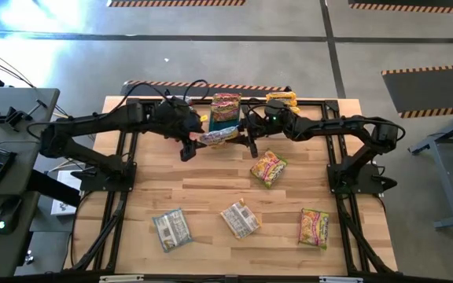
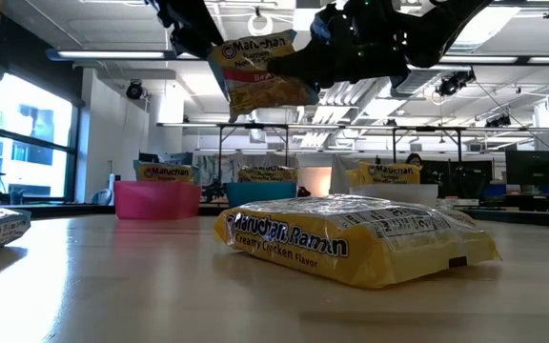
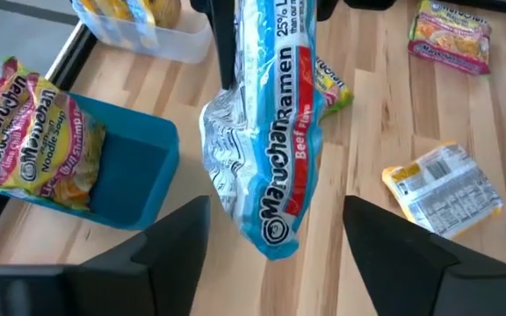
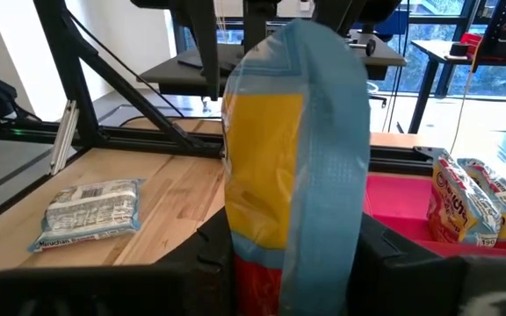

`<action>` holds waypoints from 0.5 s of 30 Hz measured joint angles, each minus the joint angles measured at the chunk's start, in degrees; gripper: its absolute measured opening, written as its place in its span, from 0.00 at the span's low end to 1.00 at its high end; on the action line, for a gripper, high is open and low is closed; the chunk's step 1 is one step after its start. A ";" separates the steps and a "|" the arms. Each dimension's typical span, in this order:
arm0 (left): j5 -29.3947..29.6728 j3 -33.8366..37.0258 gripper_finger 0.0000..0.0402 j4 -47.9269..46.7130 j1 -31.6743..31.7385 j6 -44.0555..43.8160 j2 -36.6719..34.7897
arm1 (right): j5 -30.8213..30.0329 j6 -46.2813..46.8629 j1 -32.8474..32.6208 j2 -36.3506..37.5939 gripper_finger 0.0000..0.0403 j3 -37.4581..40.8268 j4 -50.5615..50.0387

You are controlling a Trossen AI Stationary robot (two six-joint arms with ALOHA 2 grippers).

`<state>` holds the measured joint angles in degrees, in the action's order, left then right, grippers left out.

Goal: Sort Maruchan noodles
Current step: Put the top blue noodle pack into the red bin

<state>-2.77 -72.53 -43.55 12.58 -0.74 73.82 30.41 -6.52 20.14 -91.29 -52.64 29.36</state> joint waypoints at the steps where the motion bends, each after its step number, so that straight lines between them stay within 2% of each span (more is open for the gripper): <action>1: 0.32 -0.32 0.64 -0.21 0.00 0.20 0.00 | 0.00 0.01 0.00 0.00 0.26 0.00 0.00; 8: 0.63 -4.13 0.67 -2.34 0.00 2.00 -0.14 | 0.00 0.02 0.00 0.00 0.26 0.00 -0.02; 15: 0.70 -4.19 0.66 -3.67 -0.28 2.69 1.76 | 0.00 -0.42 -0.02 0.00 0.26 0.00 0.00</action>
<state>-2.07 -76.73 -47.23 12.29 1.94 75.58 30.41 -6.94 20.12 -91.29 -52.64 29.36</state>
